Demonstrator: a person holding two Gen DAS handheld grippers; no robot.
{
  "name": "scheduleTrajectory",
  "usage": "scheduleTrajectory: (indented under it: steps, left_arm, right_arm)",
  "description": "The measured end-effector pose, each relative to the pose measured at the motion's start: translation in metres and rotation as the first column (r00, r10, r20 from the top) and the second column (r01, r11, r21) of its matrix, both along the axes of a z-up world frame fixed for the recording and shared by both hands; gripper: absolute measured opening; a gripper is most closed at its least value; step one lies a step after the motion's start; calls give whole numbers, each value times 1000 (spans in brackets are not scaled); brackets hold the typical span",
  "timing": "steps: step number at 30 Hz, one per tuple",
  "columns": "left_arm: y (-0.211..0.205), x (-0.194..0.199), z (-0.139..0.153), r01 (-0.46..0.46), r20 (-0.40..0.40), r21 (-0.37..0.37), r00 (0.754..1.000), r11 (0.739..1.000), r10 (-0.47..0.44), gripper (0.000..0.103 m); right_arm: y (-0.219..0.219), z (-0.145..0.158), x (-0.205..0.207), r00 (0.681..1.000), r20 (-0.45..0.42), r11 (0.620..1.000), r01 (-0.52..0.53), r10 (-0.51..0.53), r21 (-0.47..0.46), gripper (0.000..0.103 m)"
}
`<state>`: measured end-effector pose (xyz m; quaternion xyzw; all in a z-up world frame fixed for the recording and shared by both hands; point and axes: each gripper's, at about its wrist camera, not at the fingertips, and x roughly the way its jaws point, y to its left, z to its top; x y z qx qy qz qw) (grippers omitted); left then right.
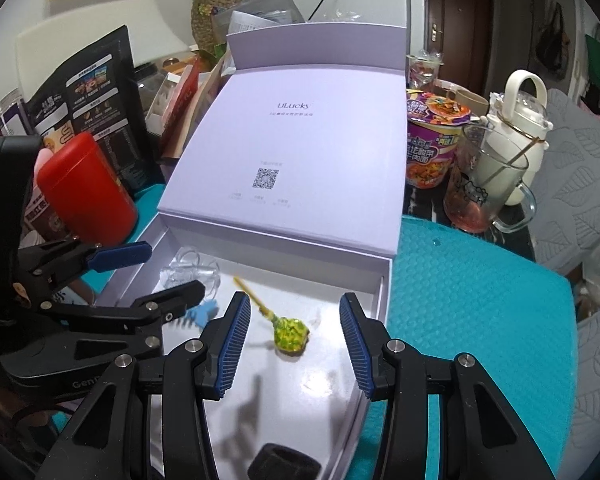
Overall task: Organize rigid objects
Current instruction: 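Withdraw both open tools from the box back over the remaining clips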
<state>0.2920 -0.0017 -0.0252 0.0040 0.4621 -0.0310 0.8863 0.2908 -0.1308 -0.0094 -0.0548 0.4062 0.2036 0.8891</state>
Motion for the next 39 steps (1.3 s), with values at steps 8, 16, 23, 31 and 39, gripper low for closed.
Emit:
scheduleTrajectory:
  steps: [8, 16, 23, 31, 39]
  left_arm:
    - [3, -6, 11, -3, 23, 5, 1000, 1000, 3, 65]
    - [8, -20, 32, -26, 79, 7, 997, 1000, 25, 65]
    - [9, -44, 55, -46, 138, -18, 989, 999, 48, 65]
    - [7, -88, 72, -54, 181, -9, 982, 999, 55, 65]
    - [6, -133, 85, -49, 213, -30, 976, 998, 55, 65]
  right_arm:
    - [-3, 7, -5, 1000, 19, 1000, 3, -4, 15, 46]
    - [1, 24, -20, 998, 63, 1000, -15, 14, 18, 46]
    - [0, 41, -47, 995, 95, 1000, -14, 11, 25, 46]
    - [-8, 53, -85, 993, 121, 999, 3, -9, 47, 46]
    - [-10, 60, -128, 991, 136, 998, 0, -8, 55, 46]
